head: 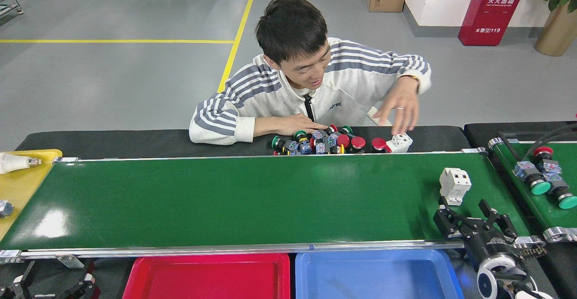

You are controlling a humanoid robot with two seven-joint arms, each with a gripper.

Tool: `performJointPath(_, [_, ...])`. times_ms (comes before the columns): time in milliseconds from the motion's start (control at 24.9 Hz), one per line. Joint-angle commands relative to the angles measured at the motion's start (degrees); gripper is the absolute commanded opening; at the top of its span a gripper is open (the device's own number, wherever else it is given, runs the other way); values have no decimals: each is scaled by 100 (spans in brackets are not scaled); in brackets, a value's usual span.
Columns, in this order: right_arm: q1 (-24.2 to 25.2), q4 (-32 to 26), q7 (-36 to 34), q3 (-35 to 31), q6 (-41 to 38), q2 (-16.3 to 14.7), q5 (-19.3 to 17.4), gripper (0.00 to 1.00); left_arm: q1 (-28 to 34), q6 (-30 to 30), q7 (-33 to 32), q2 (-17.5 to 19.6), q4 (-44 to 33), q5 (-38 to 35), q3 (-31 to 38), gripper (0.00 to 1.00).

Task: Pick switch part from conveyor to tray

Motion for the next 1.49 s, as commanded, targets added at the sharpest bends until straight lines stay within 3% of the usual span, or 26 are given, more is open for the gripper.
performJointPath(0, [-184, 2, 0, 95, -15, 41, -15, 99, -31, -12, 44, 25, -34, -12, 19, 100])
performJointPath(241, [-624, 432, 0, 342, -6, 226, 3, 97, -58, -4, 26, 7, -34, -21, 19, 100])
performJointPath(281, [-668, 476, 27, 333, -6, 226, -6, 94, -58, -4, 26, 7, -34, -21, 19, 100])
performJointPath(362, [-685, 494, 194, 342, -32, 217, -6, 74, -84, -4, 26, -1, -26, -21, 19, 100])
performJointPath(482, [-685, 485, 273, 342, -428, 191, 29, 21, -84, 5, 18, -19, -26, -21, 19, 100])
performJointPath(563, [-685, 468, 273, 342, -428, 200, 29, 4, -84, 5, 18, -45, -26, -21, 19, 100])
performJointPath(804, [-448, 116, 317, 342, -410, 217, 73, 2, -58, 14, 9, -107, -34, -21, 36, 100])
performJointPath(884, [-114, -446, 343, 342, -454, 217, 82, 2, -40, 14, 9, -116, -52, -12, 36, 100])
performJointPath(1005, [747, -1730, 343, 342, -674, 76, 73, 2, -22, 14, 9, -116, -61, -12, 54, 100])
performJointPath(1085, [1415, -2538, 343, 342, -1034, -29, 73, 7, -14, 14, 9, -116, -52, -12, 54, 100])
performJointPath(1125, [1784, -2758, 317, 342, -1359, -47, 73, 23, -5, 14, 9, -116, -52, -12, 54, 100])
performJointPath(1206, [2118, -2723, 273, 342, -2221, -38, 73, 98, 13, 14, 9, -116, -43, -12, 71, 100])
performJointPath(1286, [2338, -2723, 264, 324, -2748, -38, 29, 100, 22, 14, 9, -116, -43, -3, 80, 100])
performJointPath(1447, [2382, -2723, 282, 201, -2722, 24, 12, 100, 22, 14, 9, -89, -34, -3, 80, 100])
